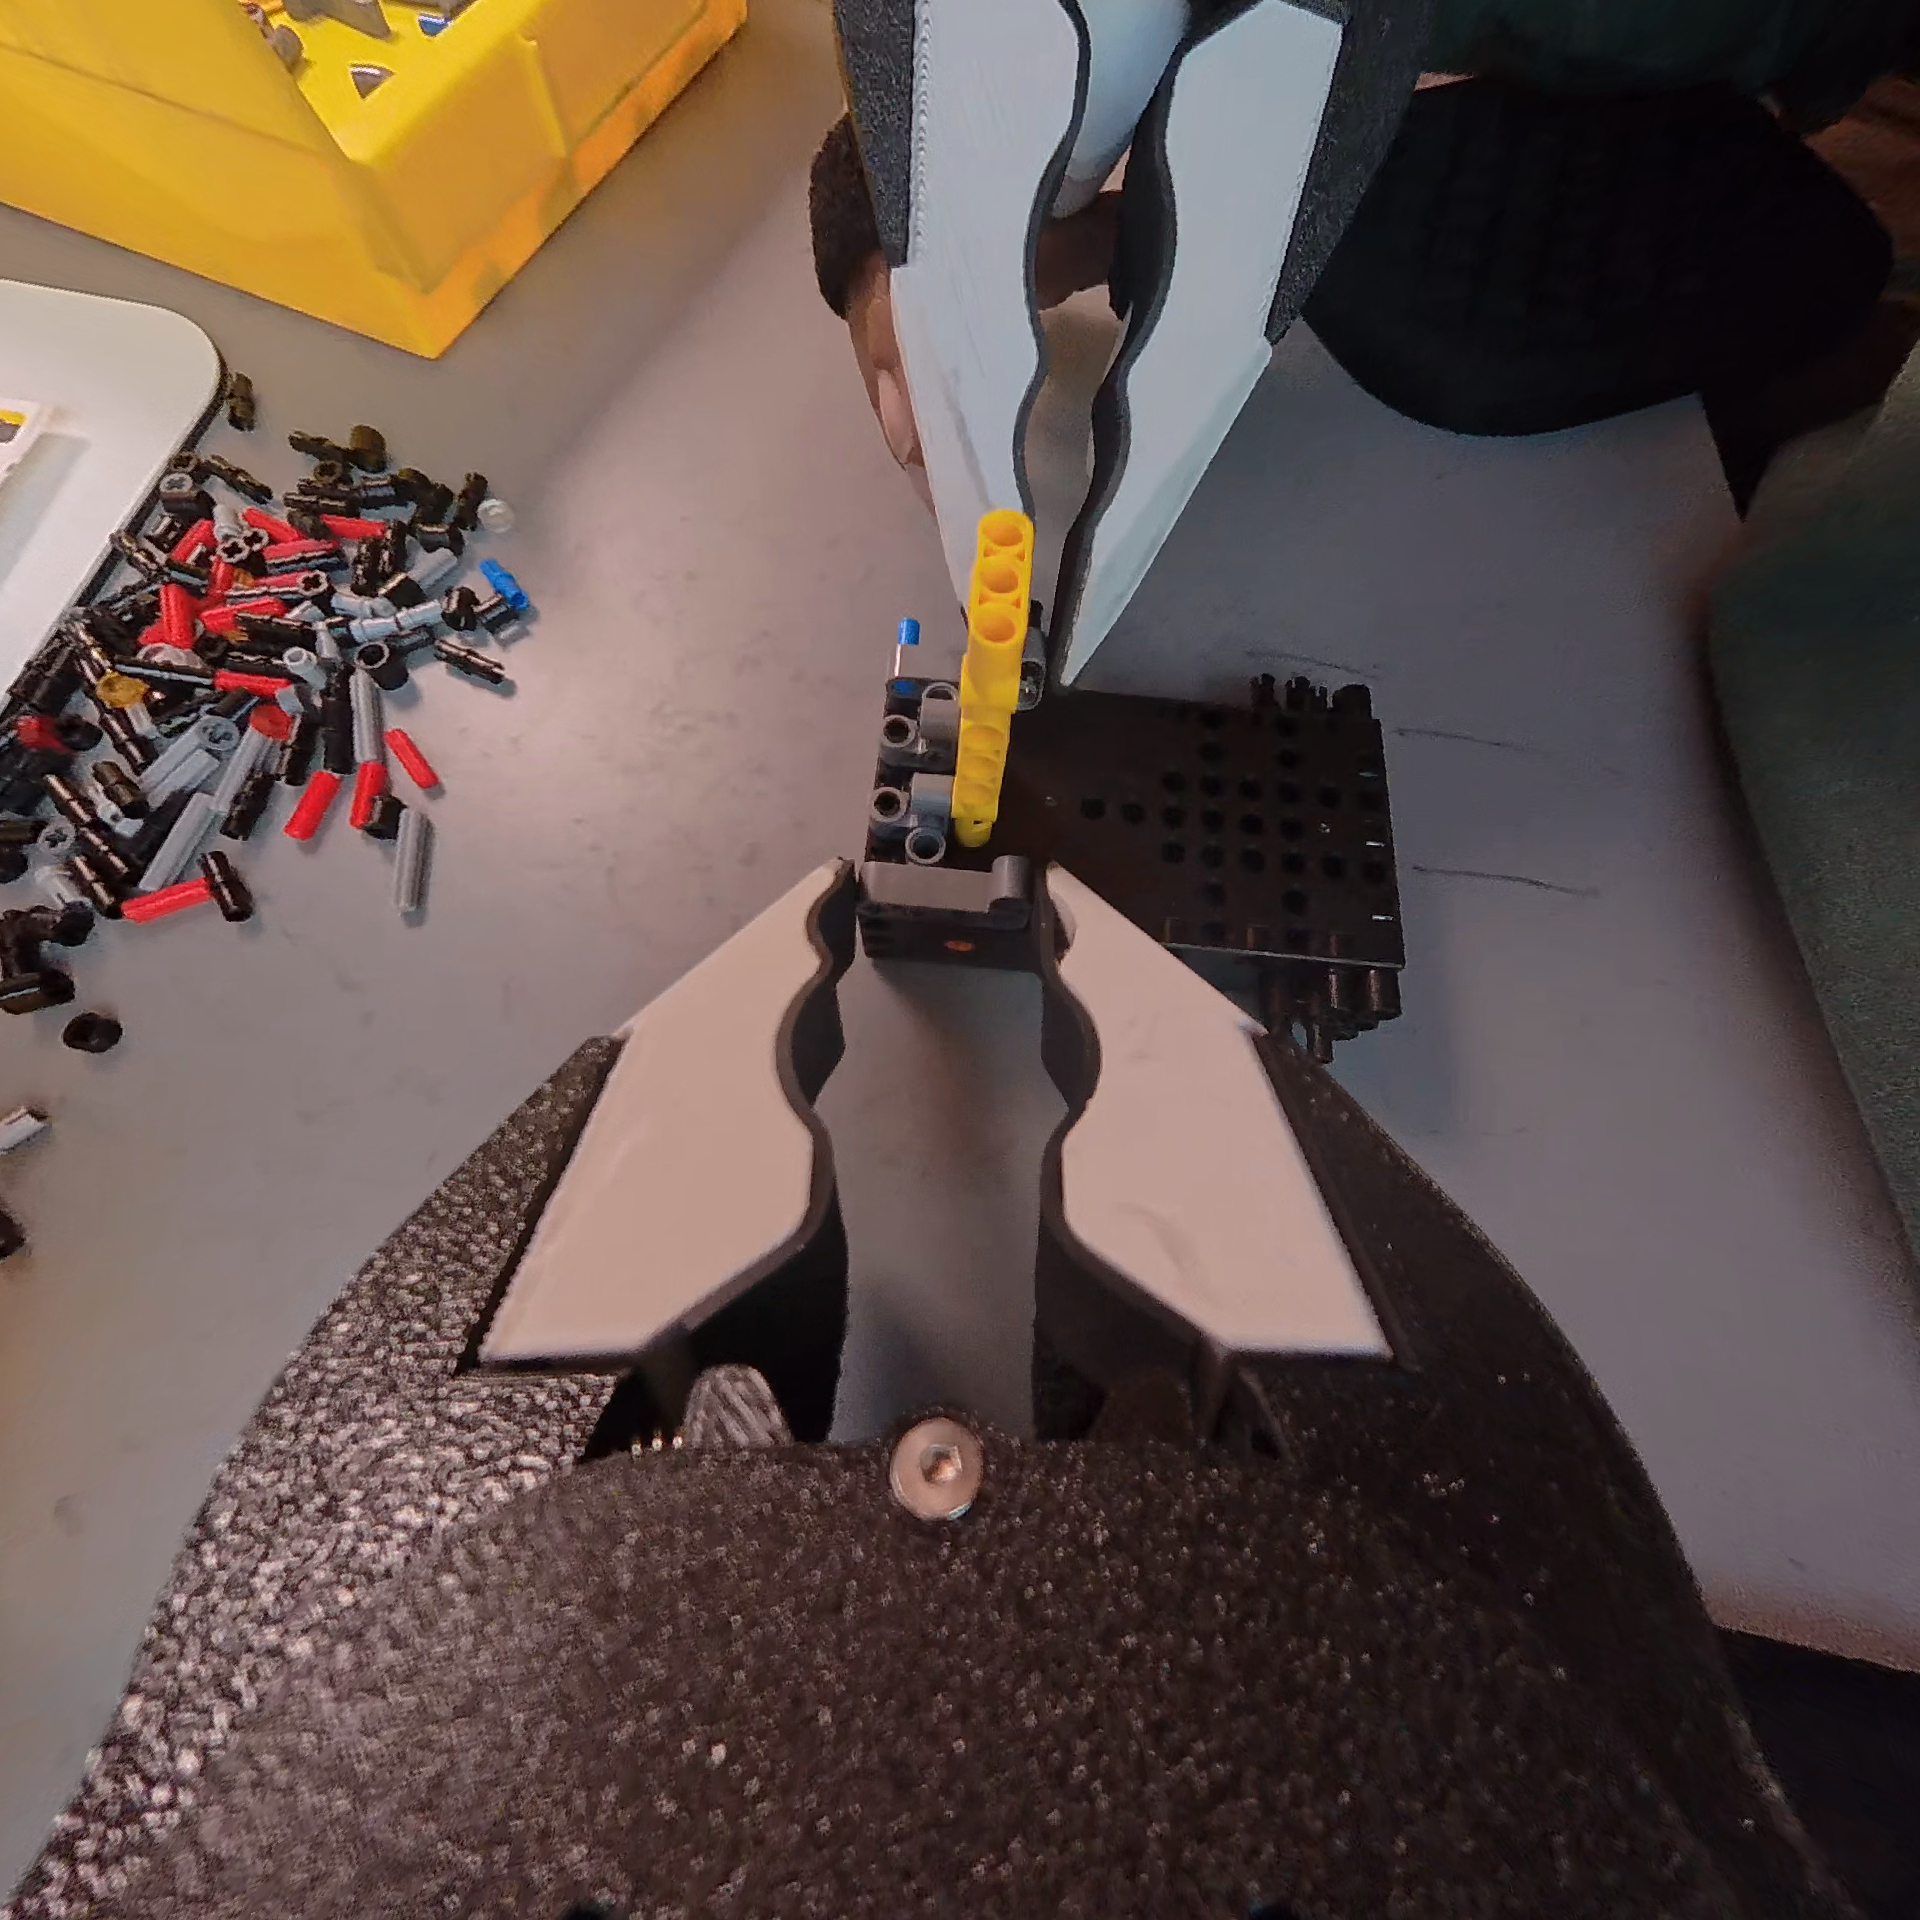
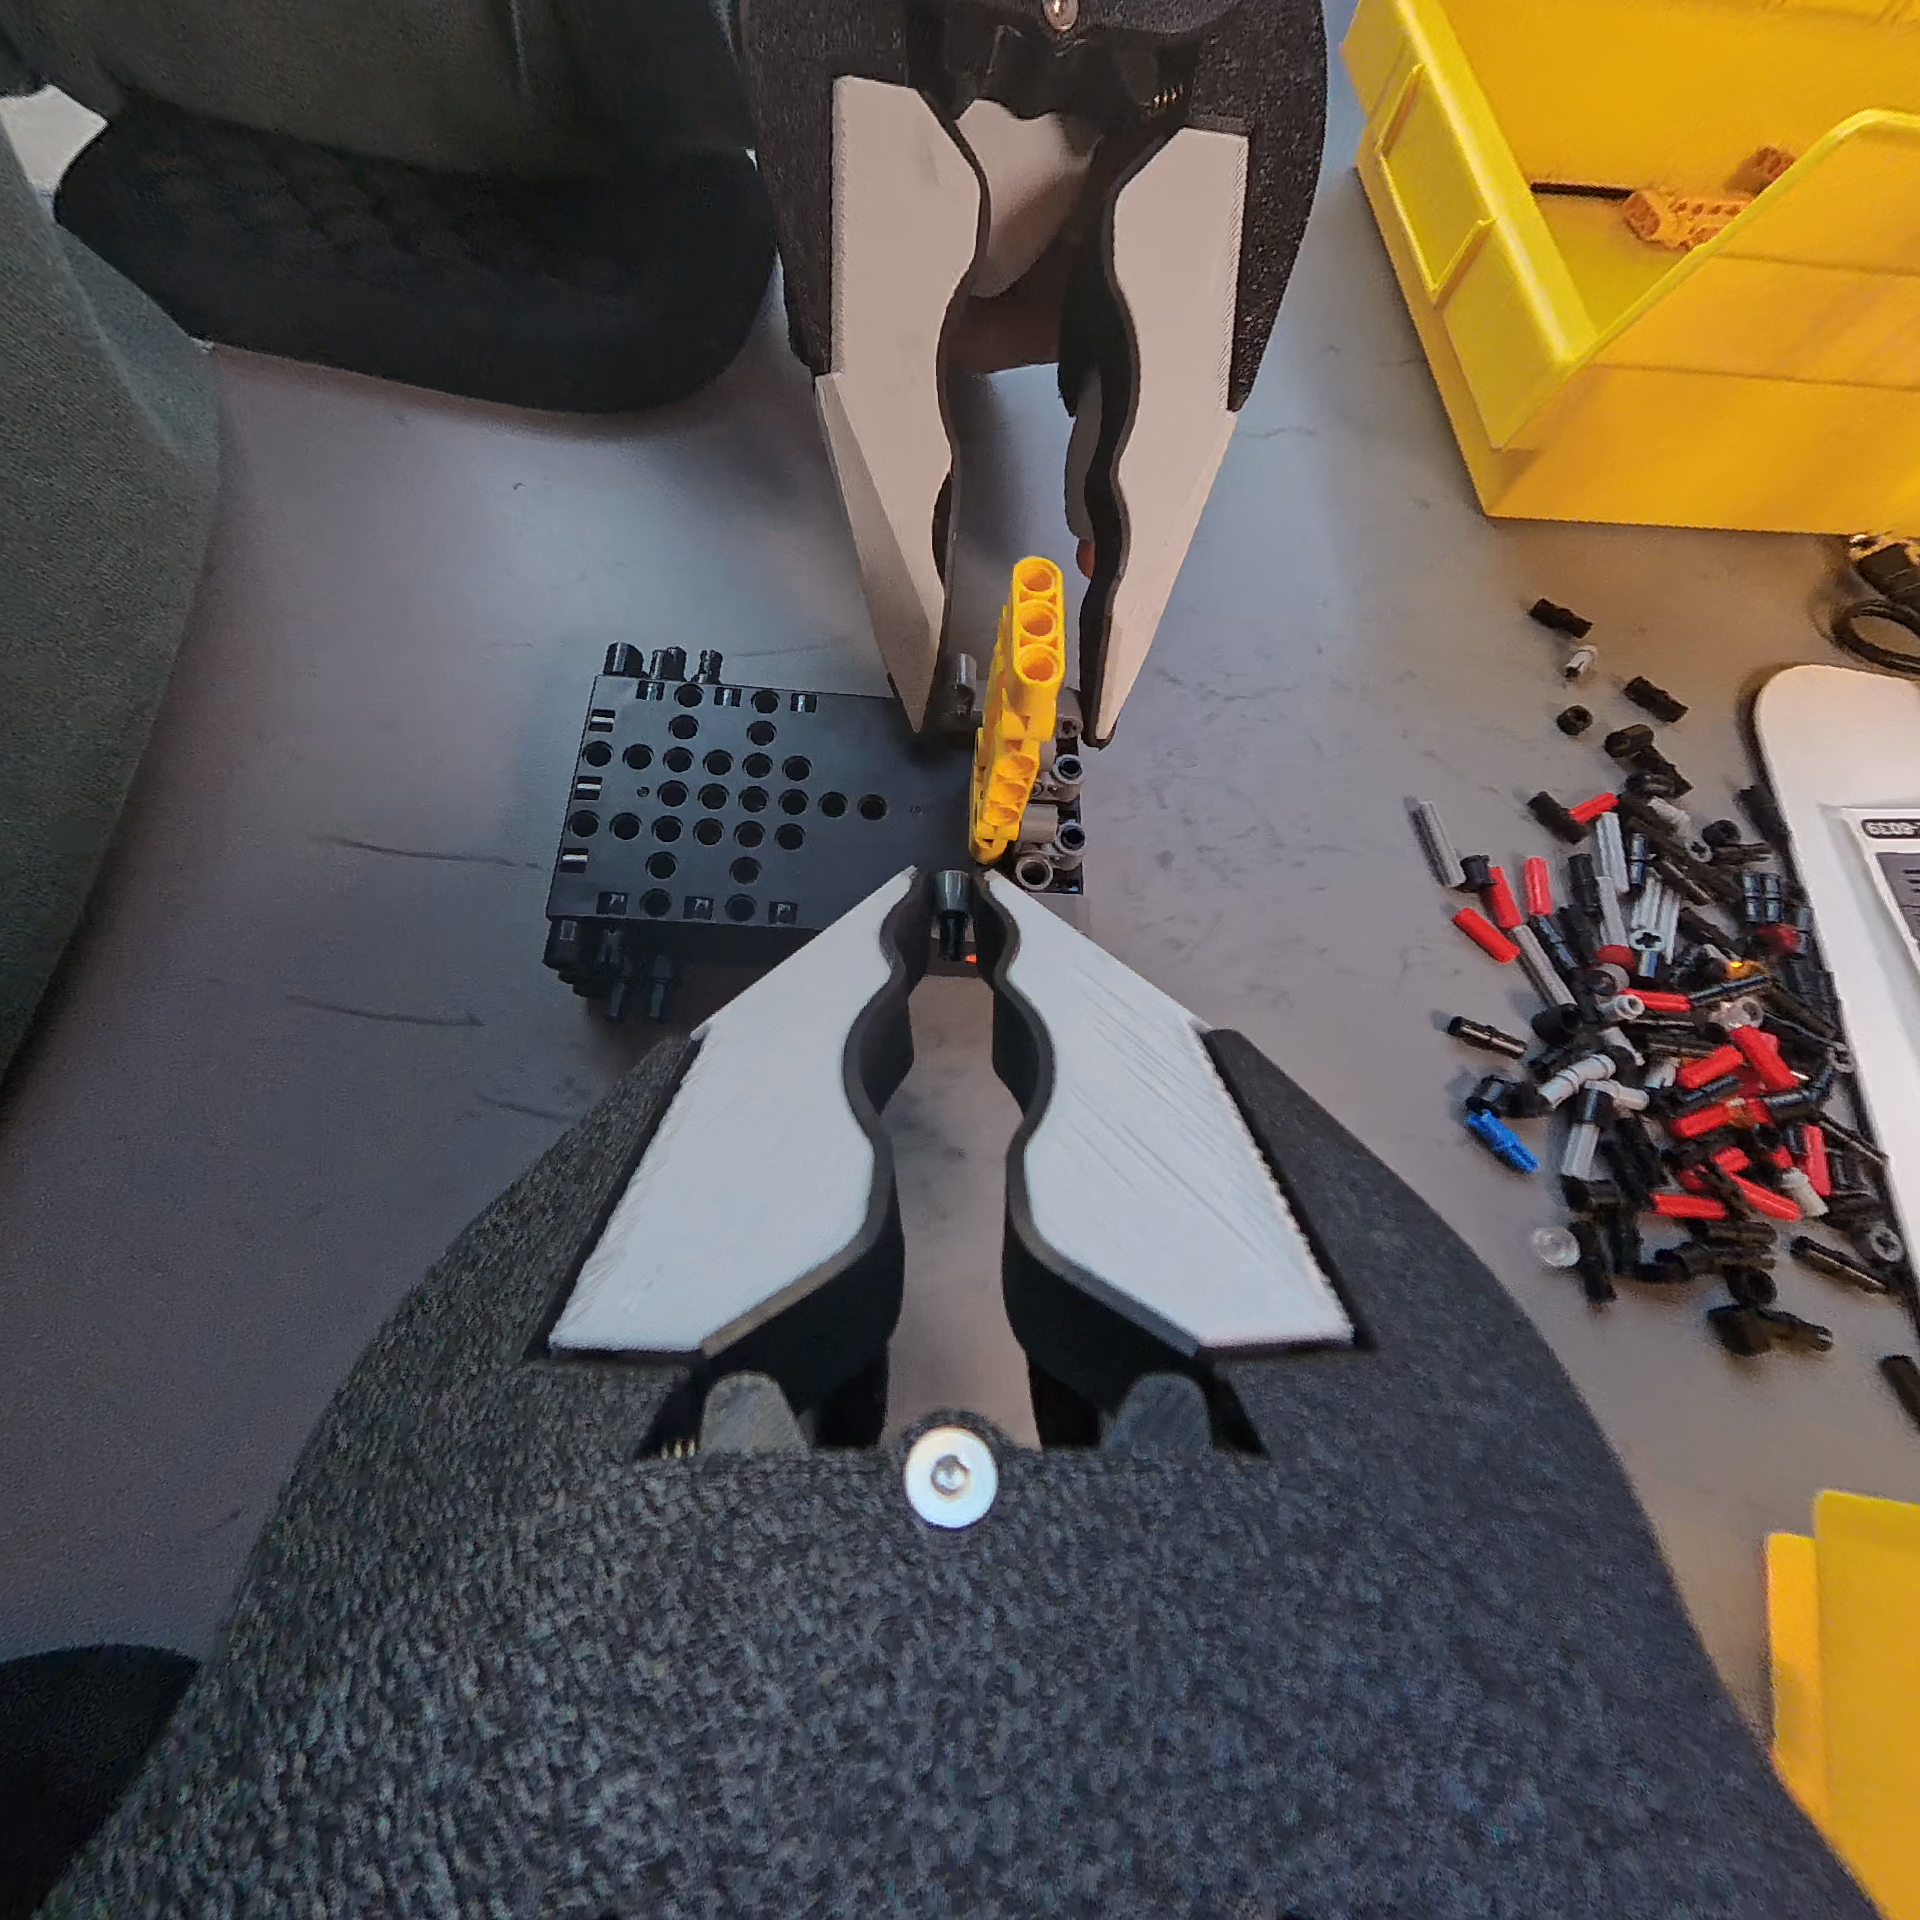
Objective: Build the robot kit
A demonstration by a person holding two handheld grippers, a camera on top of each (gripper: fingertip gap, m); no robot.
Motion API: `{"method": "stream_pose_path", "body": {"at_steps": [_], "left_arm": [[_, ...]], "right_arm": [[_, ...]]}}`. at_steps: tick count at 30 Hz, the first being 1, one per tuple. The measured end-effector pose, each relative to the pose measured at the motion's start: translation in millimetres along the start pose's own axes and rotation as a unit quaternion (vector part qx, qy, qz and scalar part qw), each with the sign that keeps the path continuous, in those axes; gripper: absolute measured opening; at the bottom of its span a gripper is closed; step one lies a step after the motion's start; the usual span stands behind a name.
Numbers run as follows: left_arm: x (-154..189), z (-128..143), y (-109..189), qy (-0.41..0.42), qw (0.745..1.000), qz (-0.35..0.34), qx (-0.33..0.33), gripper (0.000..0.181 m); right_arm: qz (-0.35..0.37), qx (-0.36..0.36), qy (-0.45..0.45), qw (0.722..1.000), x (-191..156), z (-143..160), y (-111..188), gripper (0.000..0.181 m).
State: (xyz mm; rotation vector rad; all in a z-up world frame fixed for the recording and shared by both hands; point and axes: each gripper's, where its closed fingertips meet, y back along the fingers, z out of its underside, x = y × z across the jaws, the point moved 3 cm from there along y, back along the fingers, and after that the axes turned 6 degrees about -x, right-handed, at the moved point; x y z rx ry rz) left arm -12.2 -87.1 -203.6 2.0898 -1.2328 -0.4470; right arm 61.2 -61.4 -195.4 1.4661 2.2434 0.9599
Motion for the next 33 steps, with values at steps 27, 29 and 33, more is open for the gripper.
{"method": "stream_pose_path", "body": {"at_steps": [27,29,33], "left_arm": [[-33.1,-8.9,39.6,0.009,0.983,-0.178,0.035,0.043],[-17.1,-5.7,33.9,0.03,0.992,-0.121,0.022,0.056],[10.1,5.9,21.3,0.015,0.998,-0.05,-0.038,0.073]], "right_arm": [[0.043,-0.044,-0.031,0.998,11.5,5.5,-5.6,0.034],[0.042,-0.049,-0.006,0.998,-7.1,2.4,-5.2,0.021],[-0.021,-0.044,0.045,0.998,-52.7,-4.2,-2.0,0.016]]}}
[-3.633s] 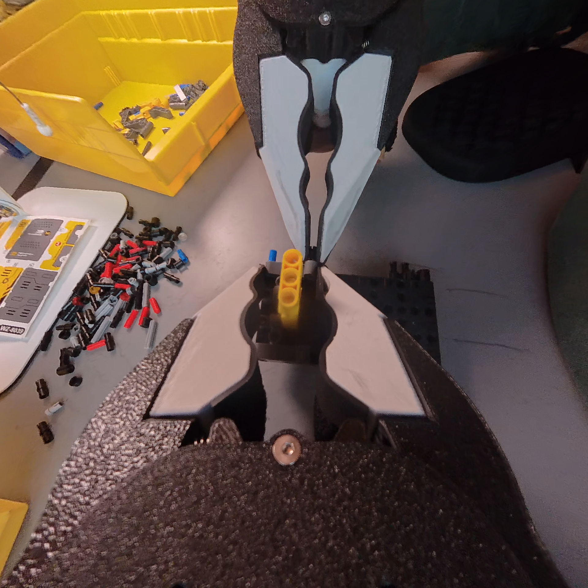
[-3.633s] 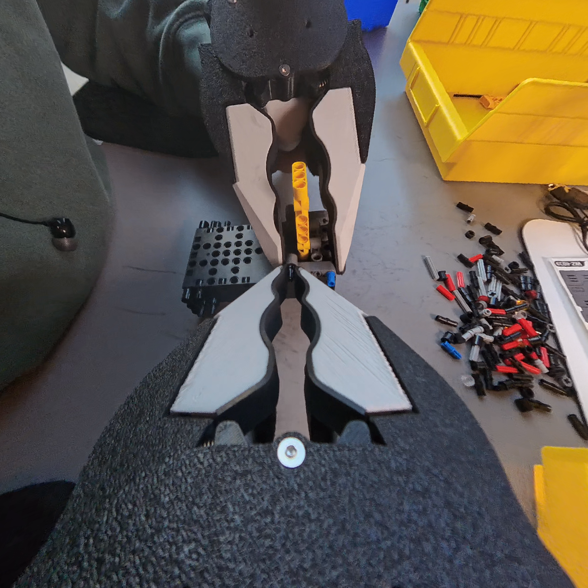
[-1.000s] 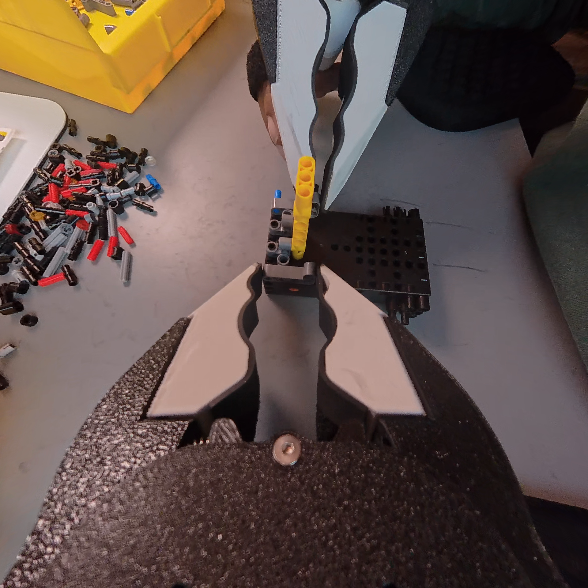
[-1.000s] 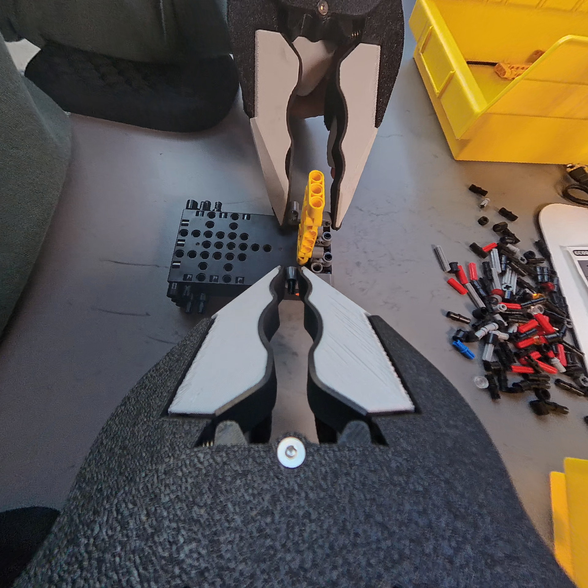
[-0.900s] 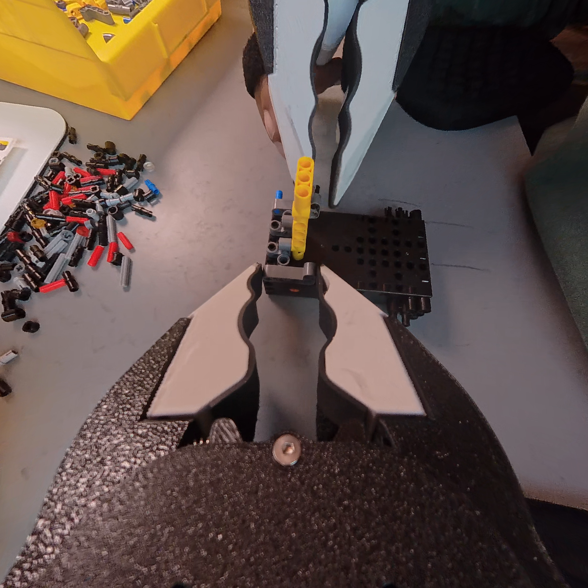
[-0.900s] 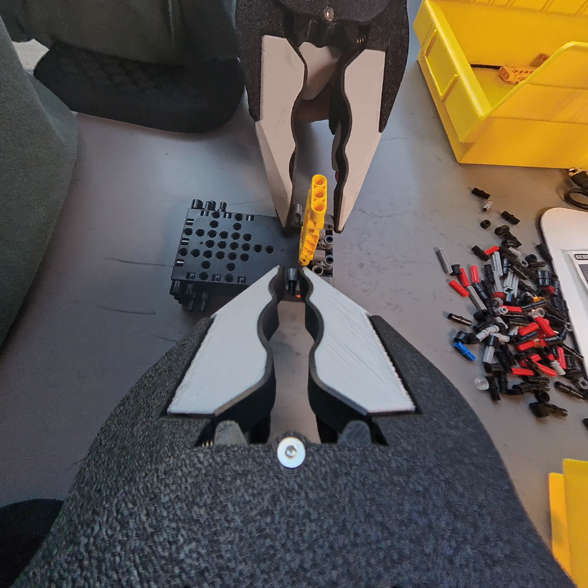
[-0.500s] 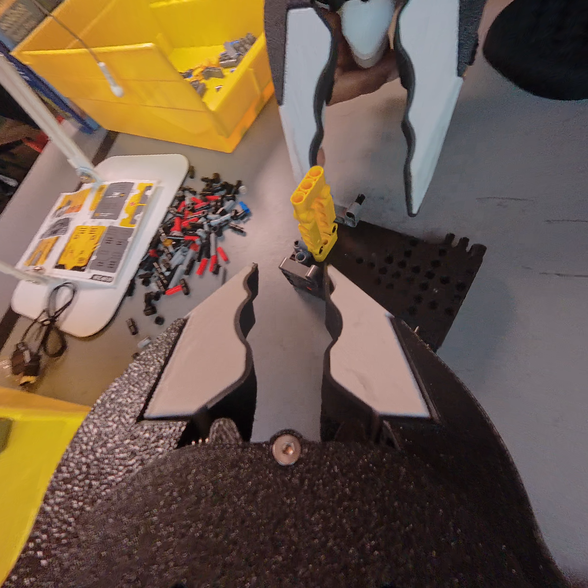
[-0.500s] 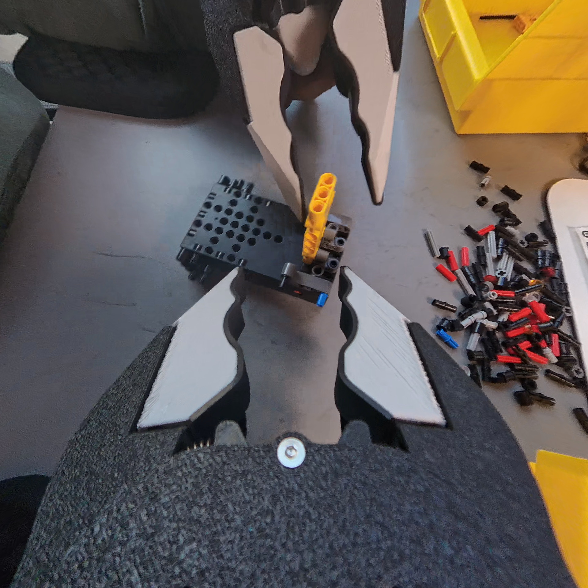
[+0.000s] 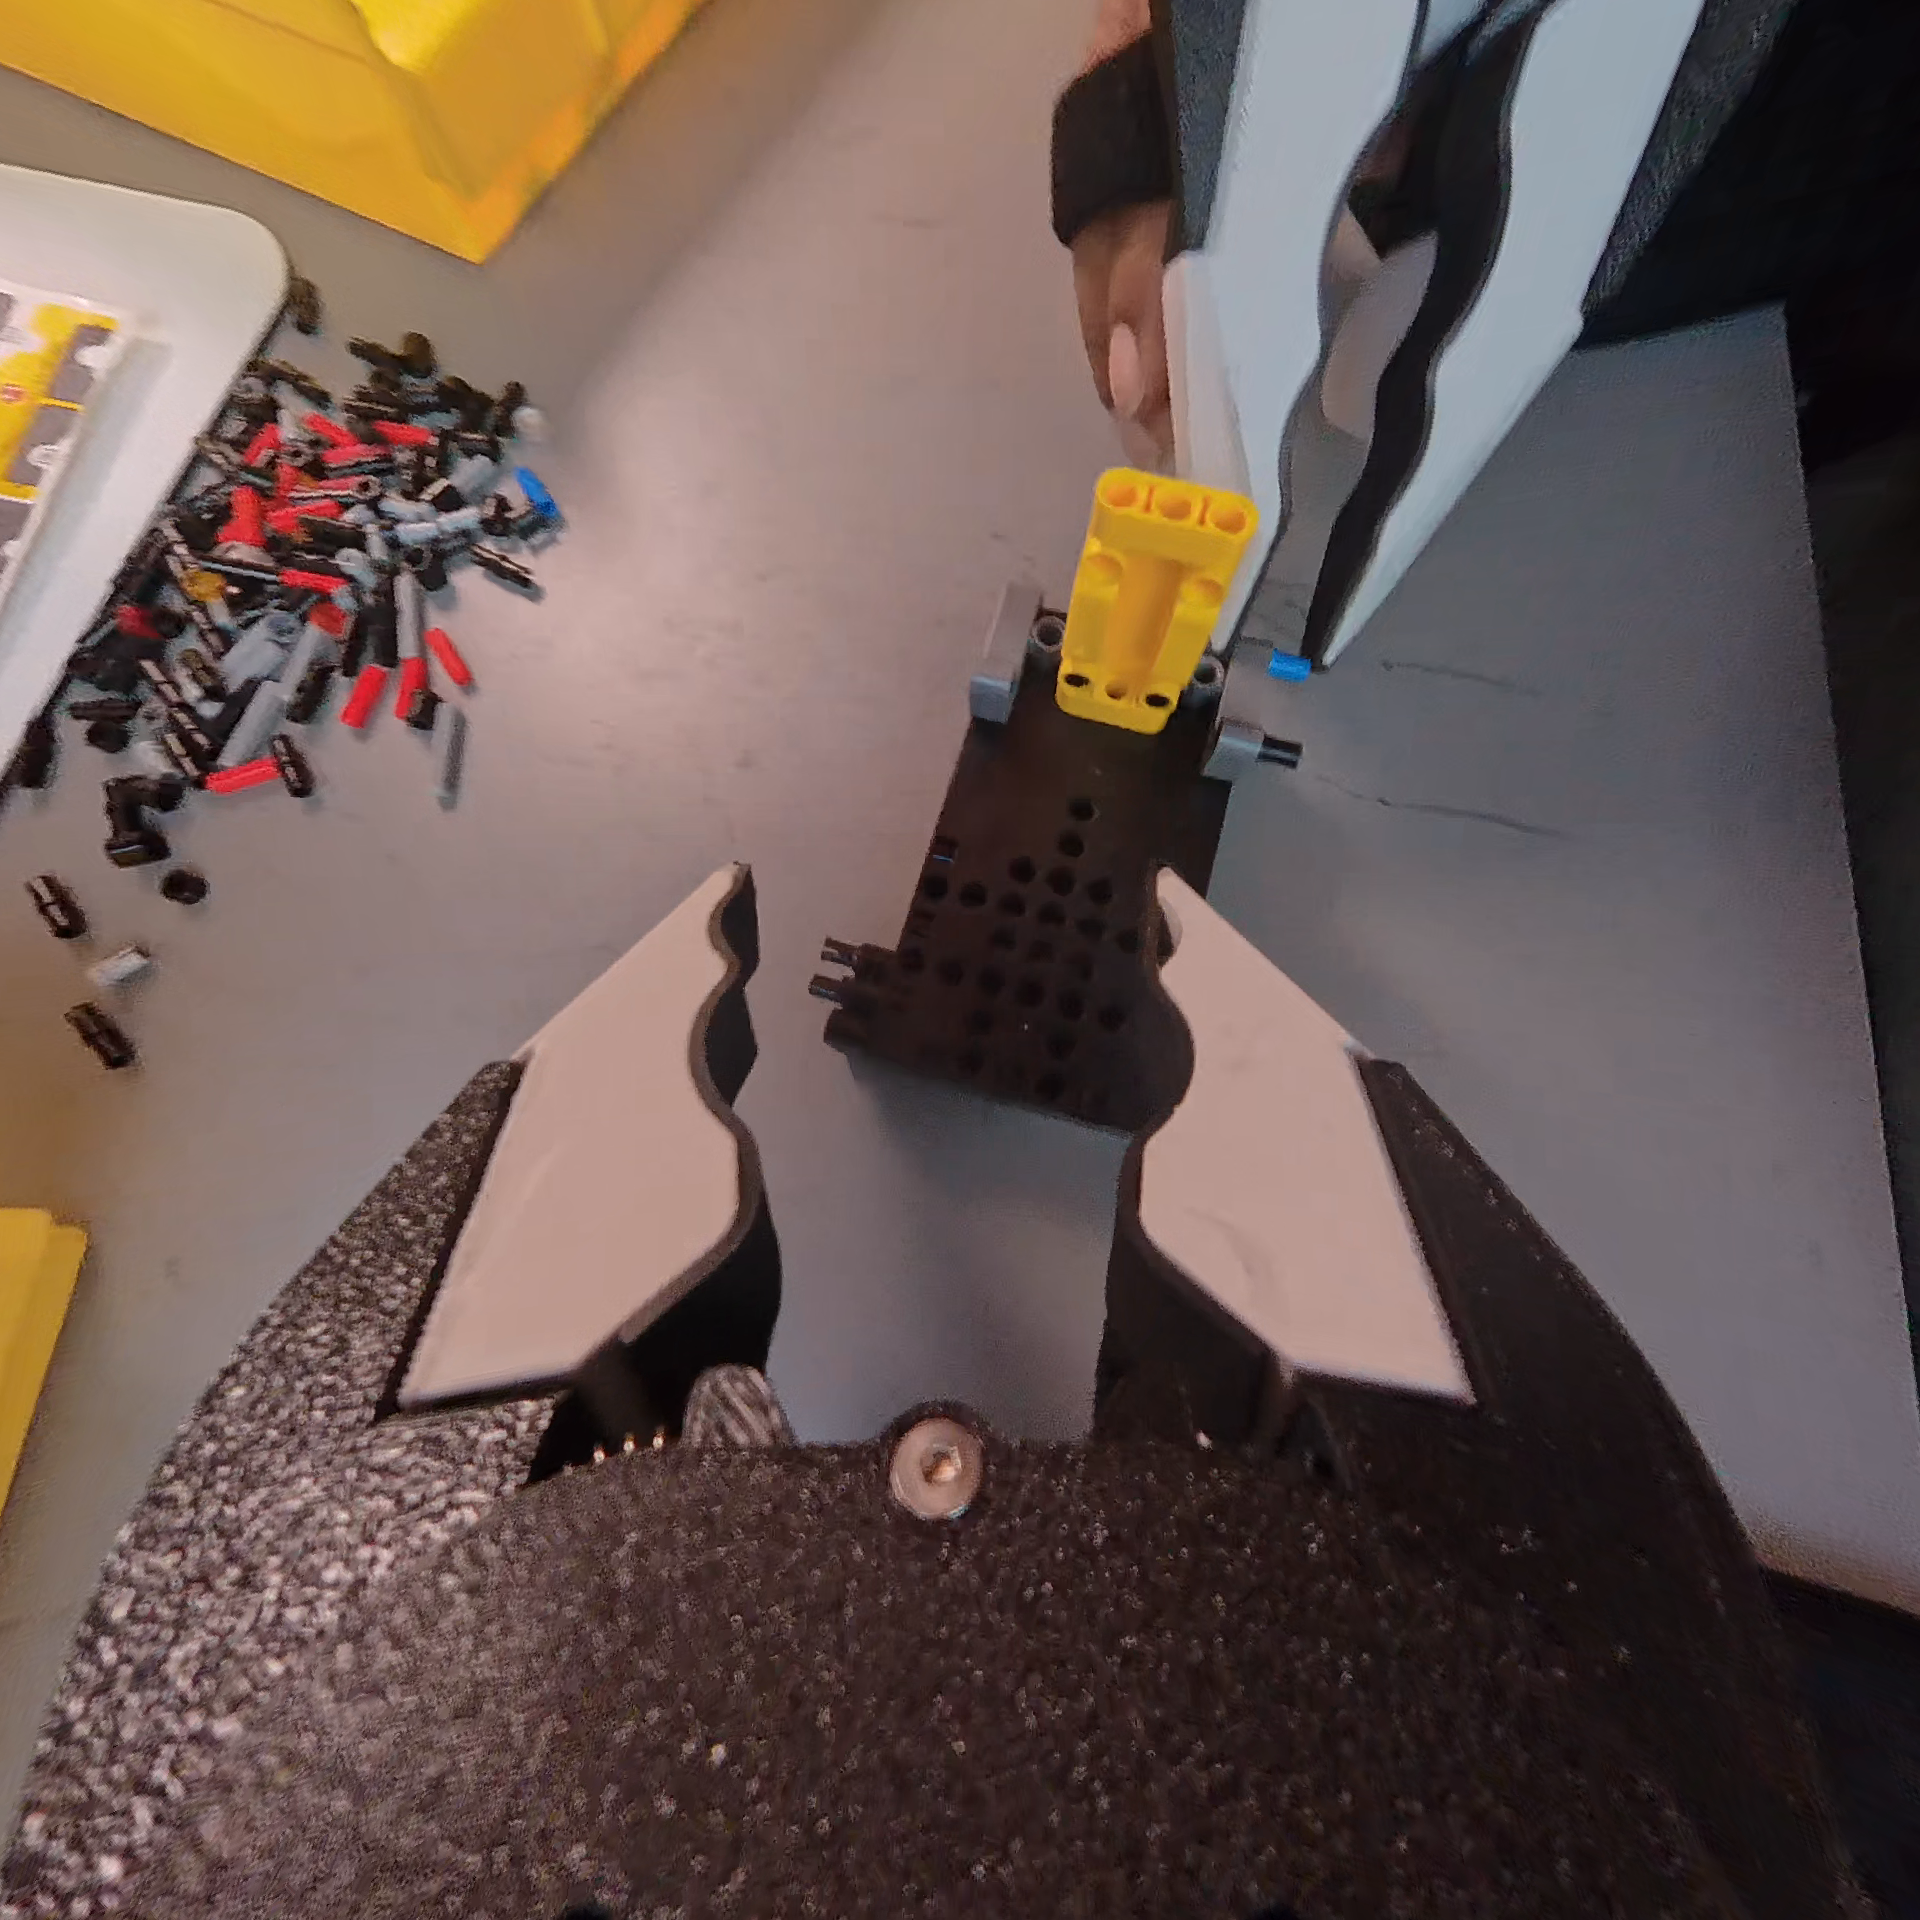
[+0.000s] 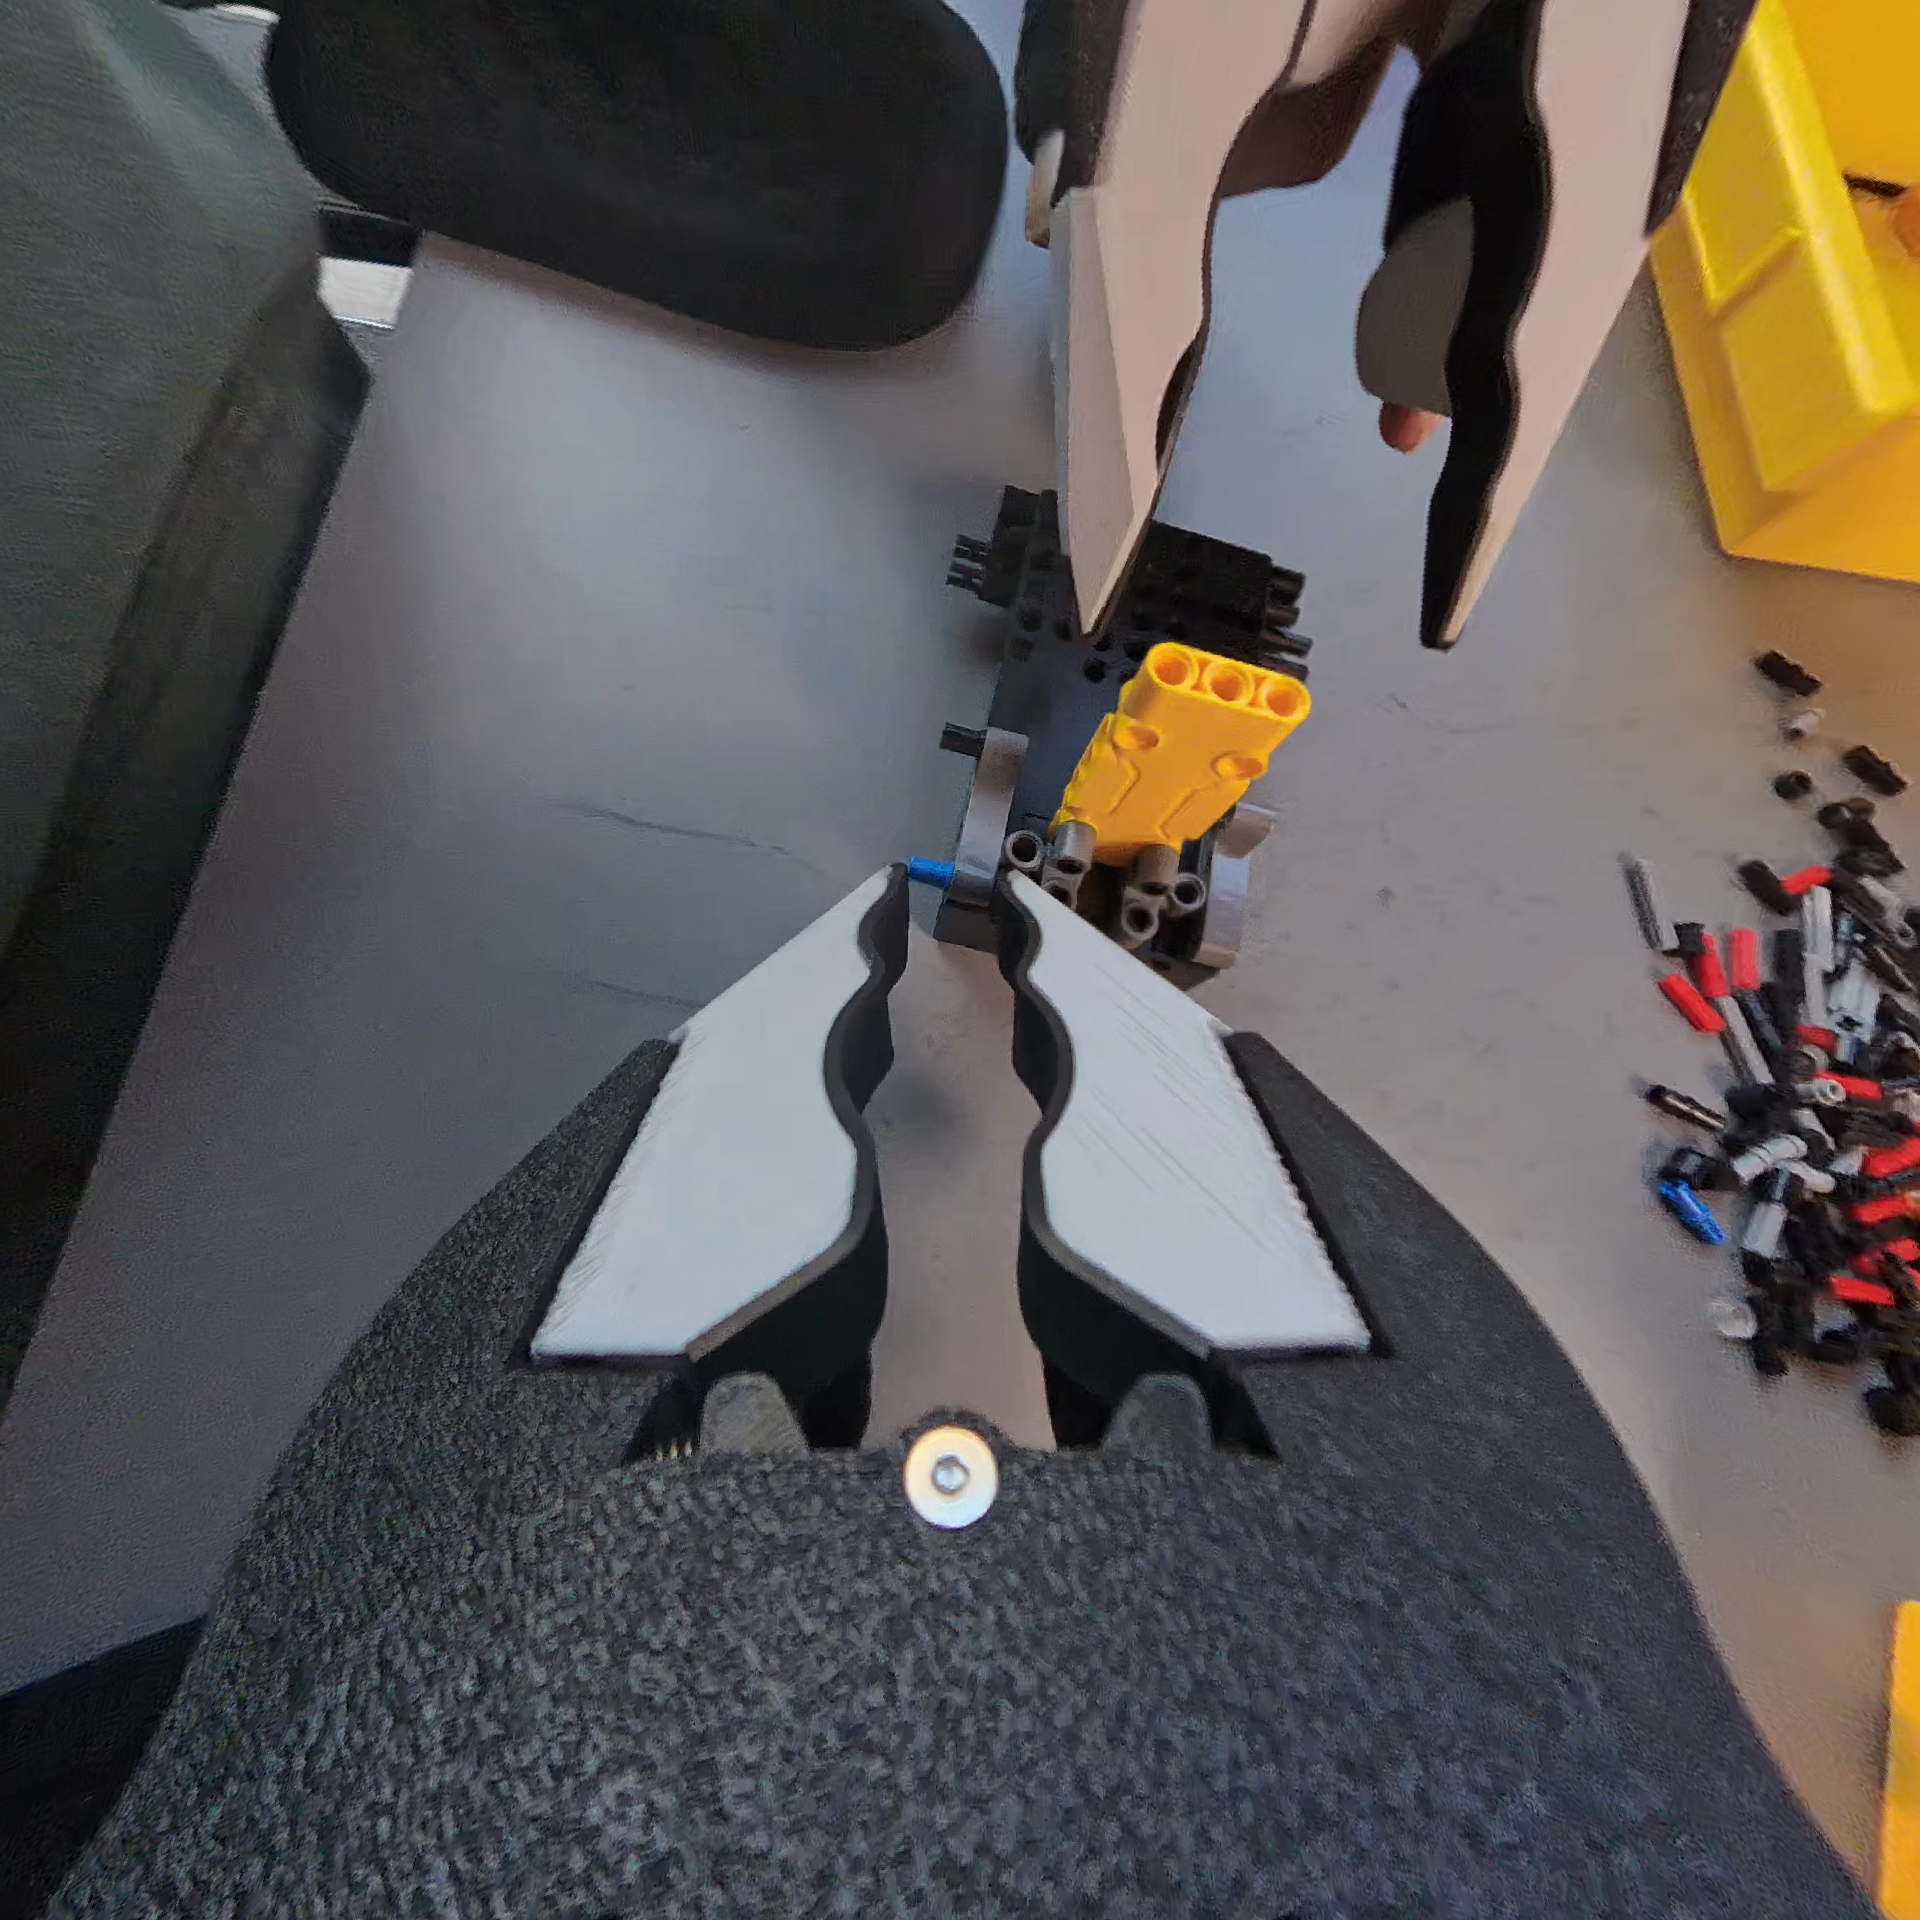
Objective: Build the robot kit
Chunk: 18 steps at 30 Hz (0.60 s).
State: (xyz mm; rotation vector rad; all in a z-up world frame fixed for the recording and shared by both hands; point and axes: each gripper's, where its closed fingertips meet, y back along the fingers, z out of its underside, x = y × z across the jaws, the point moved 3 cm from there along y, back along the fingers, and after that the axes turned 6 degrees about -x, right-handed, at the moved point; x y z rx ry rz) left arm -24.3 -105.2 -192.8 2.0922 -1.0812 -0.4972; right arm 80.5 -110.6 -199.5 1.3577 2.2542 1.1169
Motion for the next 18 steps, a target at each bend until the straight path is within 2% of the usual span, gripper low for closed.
{"method": "stream_pose_path", "body": {"at_steps": [2,5,8,14,16,18], "left_arm": [[11.5,5.4,-3.9,-0.027,0.999,0.02,-0.026,0.076],[25.5,8.1,-9.6,-0.055,0.997,0.042,-0.042,0.076],[25.2,16.9,-19.3,-0.083,0.993,0.023,-0.078,0.068],[22.3,14.6,-24.5,-0.104,0.993,0.033,-0.054,0.065],[21.8,13.6,-25.6,-0.111,0.992,0.032,-0.05,0.065],[22.0,12.6,-26.7,-0.114,0.992,0.032,-0.049,0.065]], "right_arm": [[0.0,0.008,0.002,1.0,-3.0,-1.2,5.3,0.018],[-0.027,0.02,-0.021,0.999,-4.5,1.1,16.8,0.034],[-0.007,0.029,-0.03,0.999,4.0,2.7,24.7,0.046],[0.014,-0.019,-0.061,0.998,11.7,16.4,0.0,0.088],[0.017,-0.018,-0.072,0.997,11.9,14.9,-8.9,0.092],[0.017,-0.013,-0.088,0.996,13.1,12.7,-14.3,0.084]]}}
